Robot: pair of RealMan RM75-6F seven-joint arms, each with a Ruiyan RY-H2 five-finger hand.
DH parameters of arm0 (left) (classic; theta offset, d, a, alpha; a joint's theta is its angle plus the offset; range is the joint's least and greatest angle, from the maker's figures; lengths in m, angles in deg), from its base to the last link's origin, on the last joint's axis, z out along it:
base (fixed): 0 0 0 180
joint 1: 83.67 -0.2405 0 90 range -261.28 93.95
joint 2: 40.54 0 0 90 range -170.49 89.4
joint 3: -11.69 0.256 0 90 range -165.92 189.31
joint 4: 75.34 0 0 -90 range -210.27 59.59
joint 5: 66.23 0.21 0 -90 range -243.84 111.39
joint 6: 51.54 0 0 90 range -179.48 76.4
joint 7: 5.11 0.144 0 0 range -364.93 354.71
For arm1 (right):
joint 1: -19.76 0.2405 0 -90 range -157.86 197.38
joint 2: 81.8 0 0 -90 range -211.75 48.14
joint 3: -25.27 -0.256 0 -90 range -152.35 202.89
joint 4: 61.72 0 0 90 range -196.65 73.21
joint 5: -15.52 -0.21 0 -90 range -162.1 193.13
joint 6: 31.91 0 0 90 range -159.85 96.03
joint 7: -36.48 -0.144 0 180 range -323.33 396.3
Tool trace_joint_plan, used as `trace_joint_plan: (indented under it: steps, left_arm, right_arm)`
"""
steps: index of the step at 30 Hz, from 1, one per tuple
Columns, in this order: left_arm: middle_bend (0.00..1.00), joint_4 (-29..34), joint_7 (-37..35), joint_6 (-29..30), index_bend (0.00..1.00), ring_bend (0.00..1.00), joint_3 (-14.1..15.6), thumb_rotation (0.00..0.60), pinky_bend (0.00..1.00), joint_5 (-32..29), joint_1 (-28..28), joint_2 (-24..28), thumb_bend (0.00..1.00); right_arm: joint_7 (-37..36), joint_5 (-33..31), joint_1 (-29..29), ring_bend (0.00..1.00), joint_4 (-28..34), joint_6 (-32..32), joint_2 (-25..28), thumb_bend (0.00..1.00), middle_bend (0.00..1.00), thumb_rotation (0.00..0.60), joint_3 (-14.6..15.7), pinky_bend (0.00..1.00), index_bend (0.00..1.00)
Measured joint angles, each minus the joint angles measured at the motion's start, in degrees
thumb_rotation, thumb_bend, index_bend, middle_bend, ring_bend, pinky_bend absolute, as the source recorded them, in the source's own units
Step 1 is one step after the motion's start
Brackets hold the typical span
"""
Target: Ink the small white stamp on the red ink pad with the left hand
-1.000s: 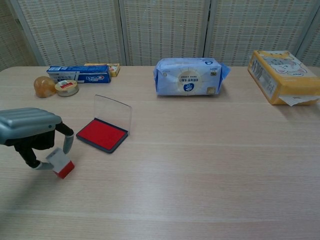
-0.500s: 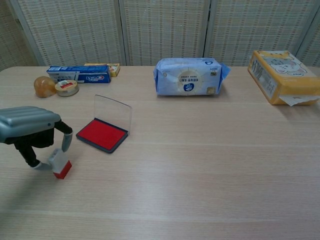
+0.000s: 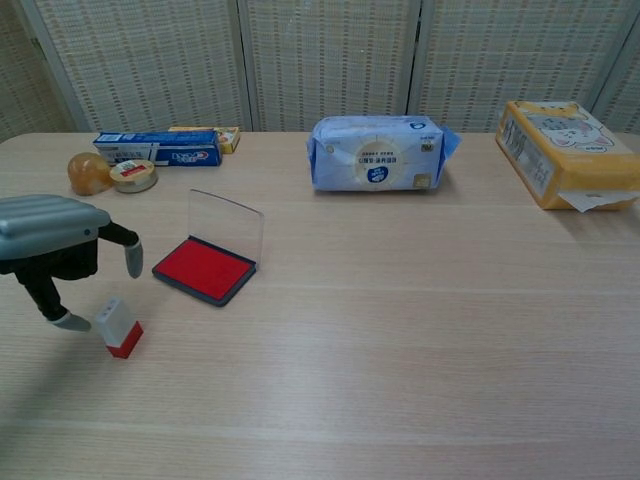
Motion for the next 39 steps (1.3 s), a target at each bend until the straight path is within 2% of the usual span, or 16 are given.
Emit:
trace_joint_plan:
  steps: [5,9,13,16,21,23,29,35,39]
  left_arm:
    - [0.74,6.3,2.5,6.0,0.15,0.55,0.0,0.600,0.57,0.1,-2.2,3.9,0.12]
    - [0.55,9.5,2.2,13.7,0.08,0.37,0.6,0.600,0.54,3.1,-6.3,7.2,0.12]
    - [0.28,9.5,-3.6,22.7,0.01,0.16,2.1,0.600,0.45,8.7,-12.5,9.6,0.12]
    - [0.13,7.1,-10.2,29.2,0.00,0.07,3.2,0.600,0.34,12.5,-17.7,10.4,0.12]
    - [0.06,-1.2,-20.1,38.6,0.00,0.05,4.6,0.600,0.23,17.3,-26.9,9.6,0.12]
    - [0.05,-3.4,-21.5,39.9,0.00,0.05,4.9,0.600,0.22,18.3,-29.1,9.2,0.12]
    - [0.05,-4.1,-17.8,41.8,0.00,0.03,4.1,0.600,0.17,19.4,-31.1,8.3,0.12]
    - [0.05,-5.2,-11.2,43.3,0.00,0.02,0.6,0.600,0.11,18.4,-32.9,5.9,0.12]
    - [0.05,-5.2,-11.9,43.3,0.00,0.02,0.3,0.600,0.11,19.3,-33.5,5.7,0.12]
  right_arm:
    - [0.2,-0.8,-0.2,0.00,2.9,-0.3,-0.2,0.18,0.00,0.600,-0.2,0.00,0.00]
    - [0.6,-1.6,-0.1,0.00,4.0,0.2,-0.1,0.18,0.00,0.600,-0.4,0.00,0.00]
    - [1.7,-1.9,0.1,0.00,4.7,1.2,-0.1,0.18,0.00,0.600,-0.4,0.00,0.00]
    - [2.8,-2.3,0.5,0.00,5.3,2.4,-0.1,0.18,0.00,0.600,-0.5,0.00,0.00]
    - [5.7,-3.3,1.6,0.00,6.7,5.4,-0.2,0.18,0.00,0.600,-0.5,0.00,0.00]
    - [7.0,-3.8,2.2,0.00,7.4,6.8,-0.3,0.18,0.00,0.600,-0.5,0.00,0.00]
    - [8.6,-5.8,3.4,0.00,8.7,10.0,-0.1,0.18,0.00,0.600,-0.7,0.00,0.00]
    - [8.5,-5.8,4.2,0.00,9.0,11.3,0.3,0.18,0.00,0.600,-0.5,0.00,0.00]
    - [8.2,-5.4,3.9,0.00,8.9,10.5,0.3,0.18,0.00,0.600,-0.4,0.00,0.00]
